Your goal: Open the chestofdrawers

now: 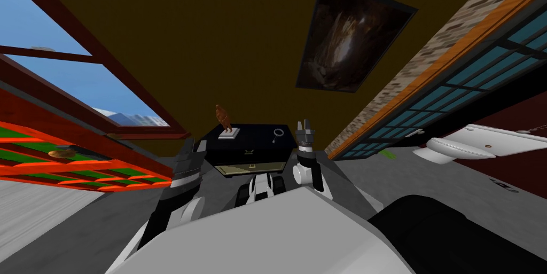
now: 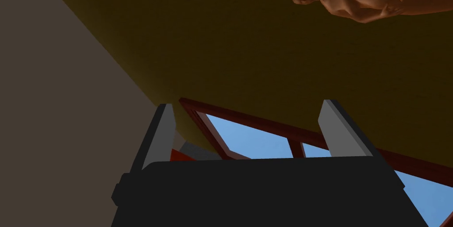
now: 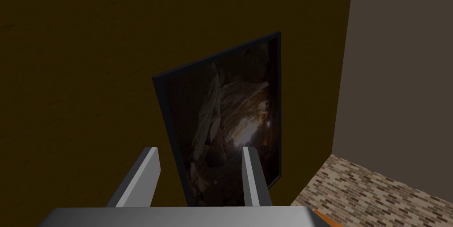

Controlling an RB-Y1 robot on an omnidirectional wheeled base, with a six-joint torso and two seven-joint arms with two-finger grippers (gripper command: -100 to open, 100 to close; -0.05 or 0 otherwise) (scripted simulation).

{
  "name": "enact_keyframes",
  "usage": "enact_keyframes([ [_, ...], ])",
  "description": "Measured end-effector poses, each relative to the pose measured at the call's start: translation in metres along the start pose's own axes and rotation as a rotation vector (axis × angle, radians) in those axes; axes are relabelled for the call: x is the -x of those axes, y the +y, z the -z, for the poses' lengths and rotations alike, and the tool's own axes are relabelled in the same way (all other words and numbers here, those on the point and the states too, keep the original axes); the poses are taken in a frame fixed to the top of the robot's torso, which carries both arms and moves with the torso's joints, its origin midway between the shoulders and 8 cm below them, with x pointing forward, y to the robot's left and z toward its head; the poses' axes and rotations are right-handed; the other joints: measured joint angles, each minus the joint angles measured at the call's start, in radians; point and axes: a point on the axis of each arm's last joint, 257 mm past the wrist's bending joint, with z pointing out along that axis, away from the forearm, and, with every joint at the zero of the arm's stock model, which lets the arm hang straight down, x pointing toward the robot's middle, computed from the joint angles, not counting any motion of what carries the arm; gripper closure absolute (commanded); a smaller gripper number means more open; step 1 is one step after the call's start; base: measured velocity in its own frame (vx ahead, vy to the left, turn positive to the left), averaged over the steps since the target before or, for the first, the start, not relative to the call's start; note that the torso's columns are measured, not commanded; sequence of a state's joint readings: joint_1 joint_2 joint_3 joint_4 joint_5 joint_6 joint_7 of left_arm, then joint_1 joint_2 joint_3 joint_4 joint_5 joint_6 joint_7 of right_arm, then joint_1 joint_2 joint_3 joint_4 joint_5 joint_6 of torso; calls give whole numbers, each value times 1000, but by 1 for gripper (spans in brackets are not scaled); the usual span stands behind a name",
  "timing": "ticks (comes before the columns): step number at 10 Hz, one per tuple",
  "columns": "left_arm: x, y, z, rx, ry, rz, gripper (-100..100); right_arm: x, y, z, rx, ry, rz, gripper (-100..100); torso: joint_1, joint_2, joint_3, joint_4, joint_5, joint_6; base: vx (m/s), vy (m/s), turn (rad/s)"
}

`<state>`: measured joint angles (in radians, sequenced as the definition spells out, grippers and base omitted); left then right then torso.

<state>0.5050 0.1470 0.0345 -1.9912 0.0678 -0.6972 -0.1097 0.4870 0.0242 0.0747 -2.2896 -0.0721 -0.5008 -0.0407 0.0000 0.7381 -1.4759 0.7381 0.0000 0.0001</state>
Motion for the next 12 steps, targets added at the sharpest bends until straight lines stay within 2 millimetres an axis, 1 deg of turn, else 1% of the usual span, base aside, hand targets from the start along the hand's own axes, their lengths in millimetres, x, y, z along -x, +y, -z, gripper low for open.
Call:
enact_keyframes([
  [1,-1,5,3,6,4,-5,-100,0,0,0,0,0,0,0,0,0,0,0,0,0,19,-18,-18],
  [6,-11,43,26,49,36,-39,-100,0,0,0,0,0,0,0,0,0,0,0,0,0,28,-21,-22],
  [12,-21,75,51,92,69,-69,-100,0,0,0,0,0,0,0,0,0,0,0,0,0,21,-17,-18],
])
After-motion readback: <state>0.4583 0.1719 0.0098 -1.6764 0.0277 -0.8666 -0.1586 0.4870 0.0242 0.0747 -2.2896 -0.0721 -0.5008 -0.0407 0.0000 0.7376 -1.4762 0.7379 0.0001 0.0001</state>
